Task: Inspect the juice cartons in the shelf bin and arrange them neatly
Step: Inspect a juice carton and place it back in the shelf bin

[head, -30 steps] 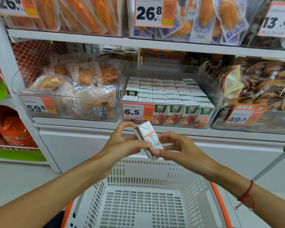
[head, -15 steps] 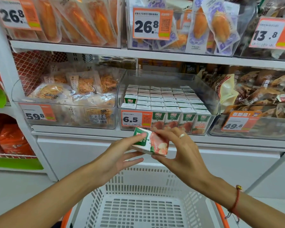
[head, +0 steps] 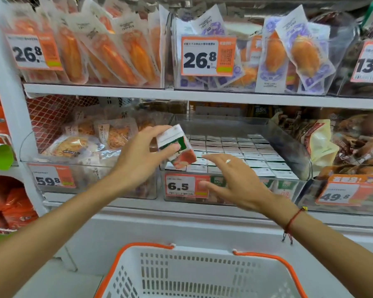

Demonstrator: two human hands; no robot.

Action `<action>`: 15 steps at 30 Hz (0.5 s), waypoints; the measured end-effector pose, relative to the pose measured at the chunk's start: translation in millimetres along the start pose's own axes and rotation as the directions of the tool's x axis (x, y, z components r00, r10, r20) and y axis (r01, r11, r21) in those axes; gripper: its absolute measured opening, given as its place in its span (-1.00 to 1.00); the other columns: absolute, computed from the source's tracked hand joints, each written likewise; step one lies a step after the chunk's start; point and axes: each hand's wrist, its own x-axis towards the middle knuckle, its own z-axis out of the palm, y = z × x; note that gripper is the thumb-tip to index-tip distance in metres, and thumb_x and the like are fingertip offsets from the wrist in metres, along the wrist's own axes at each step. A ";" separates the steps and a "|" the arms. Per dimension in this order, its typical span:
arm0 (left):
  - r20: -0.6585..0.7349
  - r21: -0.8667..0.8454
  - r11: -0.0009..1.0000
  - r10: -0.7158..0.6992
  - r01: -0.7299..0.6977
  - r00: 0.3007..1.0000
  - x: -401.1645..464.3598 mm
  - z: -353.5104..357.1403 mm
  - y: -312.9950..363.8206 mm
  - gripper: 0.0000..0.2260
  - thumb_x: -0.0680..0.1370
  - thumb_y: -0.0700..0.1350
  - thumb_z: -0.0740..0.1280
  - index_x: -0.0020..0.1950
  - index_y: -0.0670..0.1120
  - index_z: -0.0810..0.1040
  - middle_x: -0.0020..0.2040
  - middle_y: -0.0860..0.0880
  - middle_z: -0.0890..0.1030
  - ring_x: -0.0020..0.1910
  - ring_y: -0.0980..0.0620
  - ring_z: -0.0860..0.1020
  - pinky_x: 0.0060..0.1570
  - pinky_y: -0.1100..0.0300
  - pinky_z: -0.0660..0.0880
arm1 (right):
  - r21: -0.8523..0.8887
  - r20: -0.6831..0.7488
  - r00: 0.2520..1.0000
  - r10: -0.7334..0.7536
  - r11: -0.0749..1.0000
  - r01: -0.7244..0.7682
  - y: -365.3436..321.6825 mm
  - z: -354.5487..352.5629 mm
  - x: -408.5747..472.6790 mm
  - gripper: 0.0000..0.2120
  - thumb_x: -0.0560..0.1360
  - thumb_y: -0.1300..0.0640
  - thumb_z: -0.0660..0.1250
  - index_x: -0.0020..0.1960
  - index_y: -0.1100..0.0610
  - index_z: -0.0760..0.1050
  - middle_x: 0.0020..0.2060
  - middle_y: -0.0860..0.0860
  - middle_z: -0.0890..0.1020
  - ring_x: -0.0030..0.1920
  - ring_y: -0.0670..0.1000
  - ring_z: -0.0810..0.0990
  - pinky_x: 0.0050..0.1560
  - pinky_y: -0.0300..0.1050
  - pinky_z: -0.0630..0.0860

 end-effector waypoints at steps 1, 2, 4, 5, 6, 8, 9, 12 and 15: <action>-0.003 0.128 0.988 0.087 -0.086 0.996 10.2 -0.5 -3.4 -0.64 0.53 -0.05 0.41 0.33 0.03 0.52 0.11 0.05 0.58 0.08 0.06 0.54 0.03 0.07 0.52 | -0.072 0.043 0.999 0.013 0.997 -0.010 10.0 2.1 2.0 -0.33 0.51 -0.38 0.01 0.47 -0.01 0.27 0.40 -0.02 0.44 0.37 -0.01 0.37 0.36 -0.12 0.25; 0.020 0.265 0.949 0.173 -0.172 0.985 19.4 -0.8 -7.2 -0.62 0.53 -0.03 0.41 0.35 0.05 0.50 0.13 0.05 0.56 0.10 0.05 0.51 0.03 0.07 0.48 | -0.120 0.070 0.997 0.019 0.993 -0.011 17.5 4.3 2.7 -0.29 0.50 -0.40 -0.10 0.46 0.01 0.30 0.39 -0.03 0.44 0.36 0.00 0.38 0.37 -0.10 0.25; 0.135 0.480 0.819 0.285 -0.314 0.949 35.1 -0.8 -12.9 -0.60 0.54 0.02 0.38 0.38 0.09 0.45 0.18 0.08 0.53 0.13 0.05 0.47 -0.02 0.13 0.39 | -0.149 0.072 0.997 0.022 0.989 -0.011 25.6 10.3 2.5 -0.22 0.47 -0.41 -0.21 0.45 0.01 0.33 0.38 -0.04 0.45 0.32 0.00 0.42 0.32 -0.09 0.31; 0.203 0.537 0.762 0.298 -0.360 0.933 42.0 0.0 -15.0 -0.59 0.55 0.02 0.37 0.39 0.08 0.43 0.21 0.08 0.51 0.14 0.04 0.48 -0.04 0.14 0.38 | -0.152 0.061 0.998 0.021 0.988 -0.011 27.9 13.2 2.6 -0.22 0.47 -0.41 -0.23 0.45 0.01 0.32 0.39 -0.05 0.45 0.31 -0.01 0.42 0.31 -0.10 0.33; 0.265 0.574 0.719 0.291 -0.393 0.919 47.8 1.7 -16.5 -0.59 0.56 0.02 0.36 0.40 0.06 0.42 0.23 0.07 0.50 0.13 0.02 0.48 -0.05 0.13 0.39 | -0.154 0.053 0.998 0.022 0.988 -0.013 29.3 15.3 2.8 -0.22 0.48 -0.41 -0.23 0.46 0.00 0.31 0.39 -0.07 0.44 0.31 -0.02 0.42 0.30 -0.11 0.34; 0.363 0.634 0.643 0.243 -0.430 0.899 56.3 8.3 -17.7 -0.58 0.58 0.02 0.34 0.43 0.02 0.40 0.26 0.04 0.46 0.13 0.01 0.47 -0.02 0.12 0.43 | -0.159 0.047 0.999 0.026 0.987 -0.019 30.6 16.7 3.0 -0.23 0.48 -0.42 -0.23 0.47 -0.02 0.30 0.40 -0.09 0.42 0.29 -0.04 0.41 0.29 -0.13 0.34; 0.400 0.661 0.605 0.217 -0.444 0.891 59.2 12.5 -18.0 -0.58 0.58 0.02 0.33 0.43 0.01 0.39 0.27 0.04 0.46 0.15 0.01 0.45 0.01 0.12 0.44 | -0.163 0.047 0.998 0.029 0.986 -0.021 30.6 16.6 2.9 -0.24 0.48 -0.41 -0.22 0.47 -0.03 0.30 0.39 -0.10 0.42 0.29 -0.05 0.41 0.28 -0.15 0.34; 0.457 0.702 0.530 0.177 -0.476 0.871 65.4 25.3 -19.1 -0.58 0.61 0.04 0.29 0.44 -0.03 0.37 0.26 0.00 0.47 0.20 -0.01 0.41 0.07 0.11 0.42 | -0.158 0.052 0.998 0.037 0.987 -0.029 29.7 16.9 1.9 -0.27 0.50 -0.40 -0.18 0.47 -0.04 0.29 0.40 -0.11 0.42 0.31 -0.06 0.41 0.28 -0.15 0.36; 0.481 0.737 0.440 0.193 -0.513 0.855 70.8 35.1 -19.7 -0.56 0.63 0.03 0.23 0.49 -0.02 0.27 0.26 -0.02 0.50 0.23 -0.04 0.44 0.17 0.16 0.33 | -0.157 0.033 0.999 0.038 0.987 -0.032 31.5 18.7 1.2 -0.34 0.54 -0.38 -0.10 0.46 -0.03 0.31 0.39 -0.11 0.44 0.32 -0.07 0.41 0.29 -0.16 0.36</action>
